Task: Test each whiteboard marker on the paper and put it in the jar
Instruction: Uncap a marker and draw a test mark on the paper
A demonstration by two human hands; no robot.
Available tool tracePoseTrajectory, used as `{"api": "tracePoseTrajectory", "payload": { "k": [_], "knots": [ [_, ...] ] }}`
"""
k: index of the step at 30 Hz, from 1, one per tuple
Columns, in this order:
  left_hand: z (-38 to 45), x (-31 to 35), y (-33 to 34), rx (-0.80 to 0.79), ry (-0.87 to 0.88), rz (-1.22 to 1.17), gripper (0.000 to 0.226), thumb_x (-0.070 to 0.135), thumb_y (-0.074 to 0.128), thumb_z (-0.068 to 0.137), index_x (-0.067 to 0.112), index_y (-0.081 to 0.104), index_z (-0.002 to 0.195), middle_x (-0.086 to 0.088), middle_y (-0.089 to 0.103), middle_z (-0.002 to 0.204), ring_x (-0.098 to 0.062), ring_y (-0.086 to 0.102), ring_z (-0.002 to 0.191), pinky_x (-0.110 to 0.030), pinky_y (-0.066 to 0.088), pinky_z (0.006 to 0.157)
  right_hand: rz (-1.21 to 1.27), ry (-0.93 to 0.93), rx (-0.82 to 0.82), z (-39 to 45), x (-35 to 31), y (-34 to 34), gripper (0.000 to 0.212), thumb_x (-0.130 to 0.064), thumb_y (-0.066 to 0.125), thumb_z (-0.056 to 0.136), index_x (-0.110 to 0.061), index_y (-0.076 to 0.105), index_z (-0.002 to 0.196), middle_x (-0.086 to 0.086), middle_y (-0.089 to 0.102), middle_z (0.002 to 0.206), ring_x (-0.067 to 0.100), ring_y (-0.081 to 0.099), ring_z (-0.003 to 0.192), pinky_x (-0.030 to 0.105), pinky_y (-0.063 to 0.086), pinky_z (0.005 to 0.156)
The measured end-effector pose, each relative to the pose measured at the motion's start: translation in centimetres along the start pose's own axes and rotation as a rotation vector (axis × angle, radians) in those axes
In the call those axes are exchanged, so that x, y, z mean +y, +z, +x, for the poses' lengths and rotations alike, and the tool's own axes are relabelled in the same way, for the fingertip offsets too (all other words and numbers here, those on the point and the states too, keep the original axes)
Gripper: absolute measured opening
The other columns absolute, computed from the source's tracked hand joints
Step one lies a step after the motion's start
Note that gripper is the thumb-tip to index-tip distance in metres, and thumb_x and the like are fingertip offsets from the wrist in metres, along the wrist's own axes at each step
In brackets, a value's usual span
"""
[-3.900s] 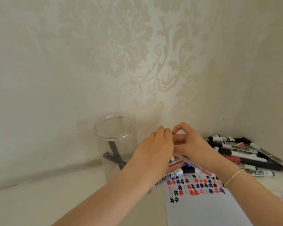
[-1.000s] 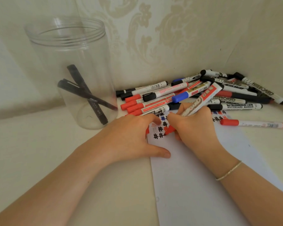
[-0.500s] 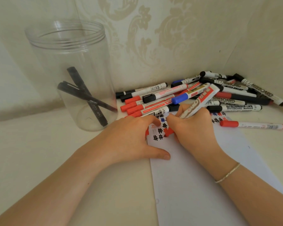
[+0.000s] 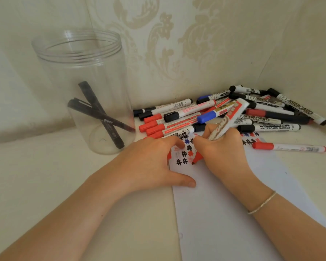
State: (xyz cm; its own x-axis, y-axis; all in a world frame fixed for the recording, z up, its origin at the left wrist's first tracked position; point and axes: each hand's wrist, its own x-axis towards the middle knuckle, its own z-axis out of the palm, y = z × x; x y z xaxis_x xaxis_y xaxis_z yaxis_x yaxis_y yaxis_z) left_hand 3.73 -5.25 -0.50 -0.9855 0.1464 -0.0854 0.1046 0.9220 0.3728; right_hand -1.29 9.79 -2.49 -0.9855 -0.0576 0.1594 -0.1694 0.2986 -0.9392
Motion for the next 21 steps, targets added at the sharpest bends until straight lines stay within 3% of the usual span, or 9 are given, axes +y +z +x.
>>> {"api": "tracePoseTrajectory", "payload": {
  "k": [2, 4, 7, 9, 12, 14, 19, 21],
  "knots": [
    [-0.1, -0.2, 0.1, 0.009, 0.0, -0.029, 0.079, 0.075, 0.066, 0.058, 0.047, 0.04, 0.127, 0.022, 0.046, 0.073, 0.005, 0.046, 0.069, -0.022, 0.04, 0.061, 0.204, 0.044, 0.024, 0.2, -0.2, -0.4, 0.026, -0.001, 0.066, 0.08, -0.004, 0.048, 0.062, 0.015, 0.048, 0.05, 0.015, 0.039, 0.036, 0.019, 0.035, 0.039],
    [-0.1, -0.4, 0.2, 0.033, 0.011, -0.107, 0.066, 0.062, 0.068, 0.069, 0.042, 0.039, 0.126, 0.016, 0.05, 0.07, 0.002, 0.049, 0.064, -0.026, 0.044, 0.061, 0.4, 0.069, 0.0, 0.4, -0.6, -0.9, 0.024, -0.009, 0.071, 0.081, -0.007, 0.052, 0.066, 0.008, 0.057, 0.051, 0.013, 0.047, 0.036, 0.022, 0.04, 0.038],
    [0.0, -0.8, 0.4, 0.054, 0.03, -0.21, 0.05, 0.036, 0.06, 0.085, 0.037, 0.034, 0.128, 0.009, 0.054, 0.071, -0.004, 0.051, 0.06, -0.033, 0.048, 0.062, 0.756, 0.142, -0.121, 0.7, -1.1, -1.5, 0.011, -0.017, 0.067, 0.076, -0.008, 0.061, 0.073, 0.005, 0.067, 0.066, 0.015, 0.06, 0.052, 0.026, 0.052, 0.053],
    [0.0, -0.9, 0.5, 0.057, 0.03, -0.237, 0.046, 0.029, 0.053, 0.089, 0.038, 0.031, 0.128, 0.004, 0.054, 0.074, -0.006, 0.049, 0.062, -0.035, 0.045, 0.064, 0.938, 0.195, -0.199, 0.7, -1.3, -1.7, 0.02, -0.023, 0.059, 0.08, -0.004, 0.063, 0.076, 0.008, 0.066, 0.068, 0.019, 0.062, 0.057, 0.028, 0.054, 0.057],
    [-0.2, -0.8, 0.5, 0.061, 0.036, -0.245, 0.038, 0.028, 0.045, 0.093, 0.038, 0.03, 0.127, 0.002, 0.051, 0.075, -0.008, 0.048, 0.066, -0.028, 0.041, 0.063, 0.897, 0.2, -0.251, 0.4, -1.4, -1.6, 0.03, -0.02, 0.049, 0.088, -0.002, 0.06, 0.067, 0.015, 0.056, 0.058, 0.02, 0.052, 0.042, 0.024, 0.043, 0.044],
    [-0.3, -0.7, 0.5, 0.063, 0.05, -0.243, 0.034, 0.026, 0.044, 0.094, 0.036, 0.032, 0.125, 0.004, 0.052, 0.076, -0.007, 0.048, 0.069, -0.025, 0.039, 0.064, 0.823, 0.171, -0.266, 0.3, -1.3, -1.2, 0.027, -0.016, 0.053, 0.083, 0.0, 0.055, 0.061, 0.016, 0.051, 0.053, 0.02, 0.046, 0.037, 0.025, 0.038, 0.039],
    [-0.3, -0.5, 0.7, 0.069, 0.081, -0.279, 0.025, 0.026, 0.044, 0.095, 0.033, 0.037, 0.118, 0.001, 0.055, 0.078, -0.011, 0.05, 0.068, -0.037, 0.047, 0.07, 0.746, 0.102, -0.263, 0.1, -1.3, -0.9, 0.022, -0.004, 0.049, 0.09, 0.003, 0.05, 0.068, 0.016, 0.049, 0.05, 0.02, 0.043, 0.034, 0.025, 0.037, 0.036],
    [-0.2, -0.4, 0.8, 0.073, 0.095, -0.271, 0.027, 0.026, 0.045, 0.094, 0.033, 0.037, 0.118, 0.003, 0.057, 0.078, -0.009, 0.049, 0.067, -0.033, 0.045, 0.068, 0.722, 0.107, -0.254, 0.0, -1.3, -0.7, 0.024, 0.0, 0.048, 0.09, 0.002, 0.05, 0.066, 0.017, 0.05, 0.052, 0.018, 0.042, 0.032, 0.022, 0.036, 0.035]
  ]
}}
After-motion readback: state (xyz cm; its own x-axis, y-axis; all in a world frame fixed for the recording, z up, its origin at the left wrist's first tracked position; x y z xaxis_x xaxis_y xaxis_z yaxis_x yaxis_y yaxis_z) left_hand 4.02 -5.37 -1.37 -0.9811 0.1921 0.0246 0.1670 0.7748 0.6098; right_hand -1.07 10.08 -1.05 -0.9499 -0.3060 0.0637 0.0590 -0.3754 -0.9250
